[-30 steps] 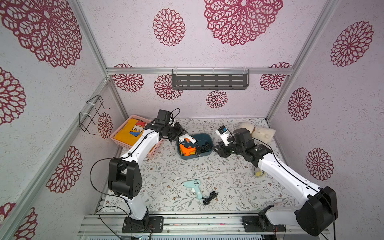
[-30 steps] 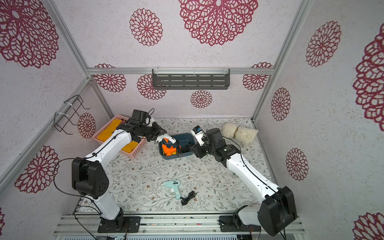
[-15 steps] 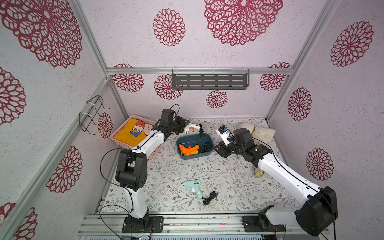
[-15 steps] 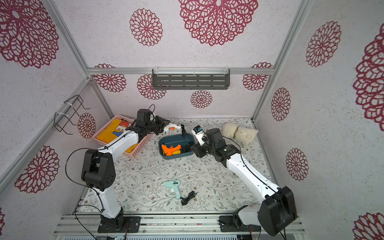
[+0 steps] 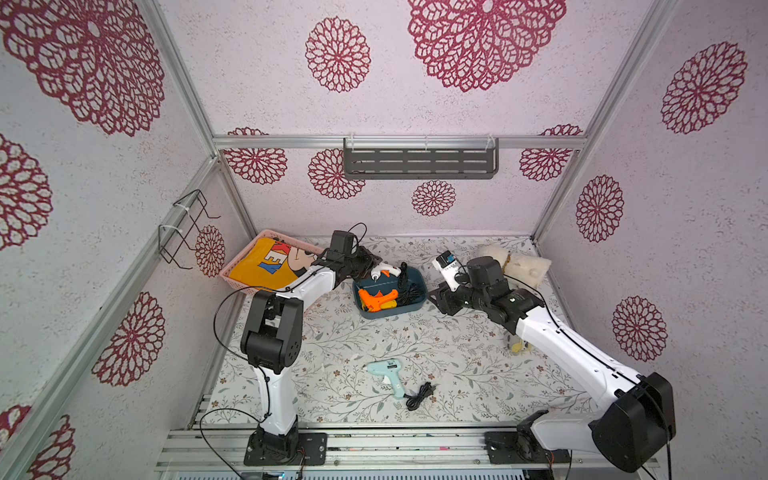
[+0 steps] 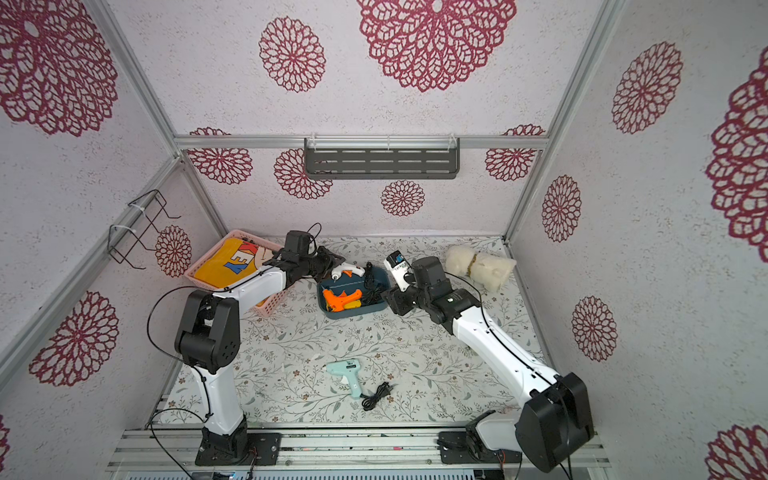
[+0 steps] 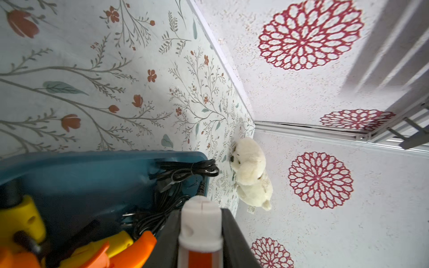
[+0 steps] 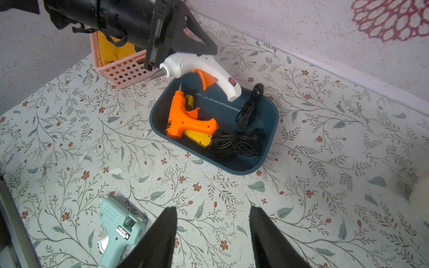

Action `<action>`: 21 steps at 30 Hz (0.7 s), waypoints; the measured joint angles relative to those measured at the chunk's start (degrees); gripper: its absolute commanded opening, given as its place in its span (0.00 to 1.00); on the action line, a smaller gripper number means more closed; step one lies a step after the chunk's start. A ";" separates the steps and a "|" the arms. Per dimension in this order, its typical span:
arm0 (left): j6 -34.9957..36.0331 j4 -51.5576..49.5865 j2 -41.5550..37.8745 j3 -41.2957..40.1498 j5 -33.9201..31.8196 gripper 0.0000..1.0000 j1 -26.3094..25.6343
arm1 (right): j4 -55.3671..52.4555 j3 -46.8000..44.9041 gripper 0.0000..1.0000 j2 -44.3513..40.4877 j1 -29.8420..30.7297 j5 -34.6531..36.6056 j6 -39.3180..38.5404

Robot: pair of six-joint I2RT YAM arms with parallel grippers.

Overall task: Put the hot melt glue gun into the storage box
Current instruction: Place the hot melt adhesive gun in the storage box.

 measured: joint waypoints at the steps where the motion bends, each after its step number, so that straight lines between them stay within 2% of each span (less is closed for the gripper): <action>1: 0.81 -0.79 0.57 0.55 -0.37 0.00 -0.02 | -0.02 0.00 0.56 0.00 0.00 0.00 0.00; 11: 6.82 -6.38 5.49 6.49 -2.40 0.00 -0.96 | -0.02 0.00 0.56 0.00 0.00 -0.02 0.02; 21: 9.70 -8.50 5.57 4.55 -5.07 0.00 -2.10 | -0.04 0.00 0.56 0.02 0.00 -0.02 0.44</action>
